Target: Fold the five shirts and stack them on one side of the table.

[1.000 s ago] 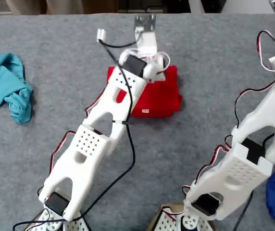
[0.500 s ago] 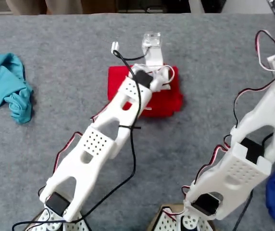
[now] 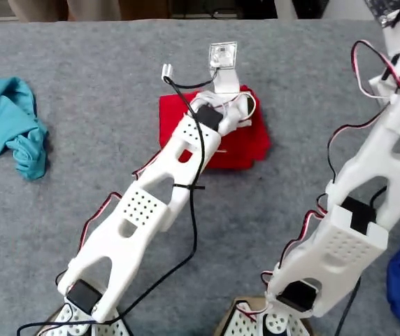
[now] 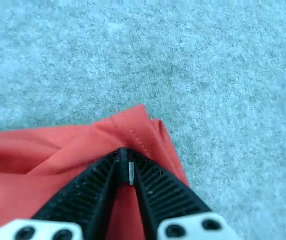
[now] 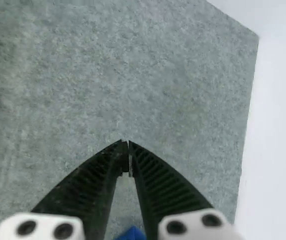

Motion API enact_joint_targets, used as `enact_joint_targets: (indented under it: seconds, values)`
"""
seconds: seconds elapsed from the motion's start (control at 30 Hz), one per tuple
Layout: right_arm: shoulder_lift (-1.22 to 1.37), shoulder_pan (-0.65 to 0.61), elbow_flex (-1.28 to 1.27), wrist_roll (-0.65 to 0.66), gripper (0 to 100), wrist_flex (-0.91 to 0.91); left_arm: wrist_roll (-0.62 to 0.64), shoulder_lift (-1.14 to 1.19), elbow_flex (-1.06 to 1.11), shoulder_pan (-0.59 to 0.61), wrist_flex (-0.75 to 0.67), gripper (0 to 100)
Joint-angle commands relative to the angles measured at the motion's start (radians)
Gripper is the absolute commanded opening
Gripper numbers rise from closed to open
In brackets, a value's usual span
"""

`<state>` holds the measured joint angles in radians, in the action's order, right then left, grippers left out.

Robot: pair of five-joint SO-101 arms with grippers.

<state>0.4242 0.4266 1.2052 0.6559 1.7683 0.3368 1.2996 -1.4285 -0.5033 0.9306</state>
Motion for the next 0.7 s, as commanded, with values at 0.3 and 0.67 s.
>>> enact_joint_targets:
  seconds: [0.3,0.67]
  values:
    - [-0.246,-0.183,-0.294,-0.353,1.9,0.017,-0.187,-0.237,-0.238,0.095,0.603,2]
    - [-0.63,-0.381,-0.785,-0.554,2.0,0.012,-0.293,-0.44,-0.215,0.181,0.832,2]
